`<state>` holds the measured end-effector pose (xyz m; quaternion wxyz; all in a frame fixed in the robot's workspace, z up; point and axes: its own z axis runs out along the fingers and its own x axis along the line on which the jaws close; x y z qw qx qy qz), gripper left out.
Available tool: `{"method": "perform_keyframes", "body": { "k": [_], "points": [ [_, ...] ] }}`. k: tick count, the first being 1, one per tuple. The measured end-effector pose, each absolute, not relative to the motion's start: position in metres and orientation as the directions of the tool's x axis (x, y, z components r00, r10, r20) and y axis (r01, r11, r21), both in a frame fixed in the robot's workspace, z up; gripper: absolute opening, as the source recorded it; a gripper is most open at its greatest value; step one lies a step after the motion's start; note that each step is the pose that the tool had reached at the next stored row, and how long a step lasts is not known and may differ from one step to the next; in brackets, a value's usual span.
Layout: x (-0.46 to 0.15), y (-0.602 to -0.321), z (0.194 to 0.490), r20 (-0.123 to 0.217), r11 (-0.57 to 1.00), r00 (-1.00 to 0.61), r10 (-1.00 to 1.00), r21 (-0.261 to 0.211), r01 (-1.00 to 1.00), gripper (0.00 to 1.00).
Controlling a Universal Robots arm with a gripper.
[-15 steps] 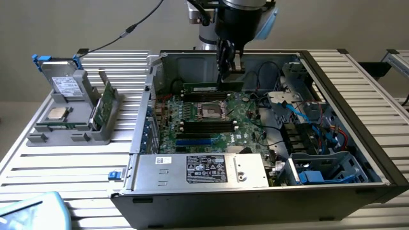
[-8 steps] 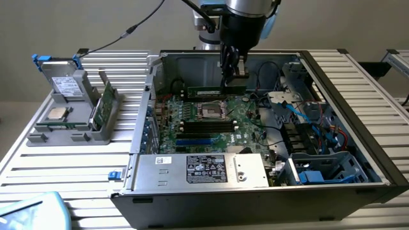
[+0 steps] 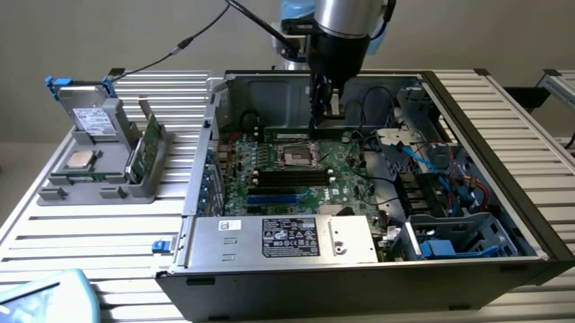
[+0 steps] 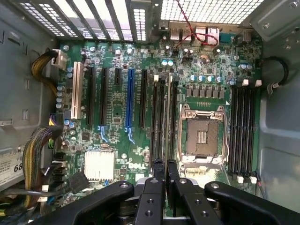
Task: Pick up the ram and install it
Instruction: 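Insert the ram into the slot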
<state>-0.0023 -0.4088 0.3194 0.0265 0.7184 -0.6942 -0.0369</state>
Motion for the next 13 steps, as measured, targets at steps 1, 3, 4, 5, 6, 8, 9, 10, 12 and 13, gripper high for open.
{"method": "perform_keyframes", "body": {
  "k": [1,3,4,5,6,8,9,10,12,13],
  "points": [
    [-0.002,-0.409,0.318,-0.016,-0.031,0.029,-0.999,0.089,-0.996,0.14],
    [-0.003,-0.409,0.314,-0.016,-0.025,0.024,-1.0,0.089,-0.996,0.14],
    [-0.003,-0.409,0.312,-0.016,-0.025,0.024,-1.0,0.089,-0.996,0.14],
    [-0.004,-0.409,0.31,-0.016,-0.025,0.024,-1.0,0.089,-0.996,0.14],
    [-0.006,-0.409,0.309,-0.016,-0.025,0.024,-1.0,0.089,-0.996,0.14],
    [-0.009,-0.409,0.305,-0.016,-0.025,0.024,-1.0,0.089,-0.996,0.14],
    [-0.011,-0.409,0.303,-0.016,-0.025,0.024,-1.0,0.089,-0.996,0.14],
    [-0.012,-0.409,0.301,-0.016,-0.025,0.024,-1.0,0.089,-0.996,0.14],
    [-0.012,-0.409,0.298,-0.016,-0.025,0.024,-1.0,0.089,-0.996,0.14],
    [-0.012,-0.409,0.296,-0.016,-0.026,0.024,-1.0,0.089,-0.996,0.14]
  ]
}}
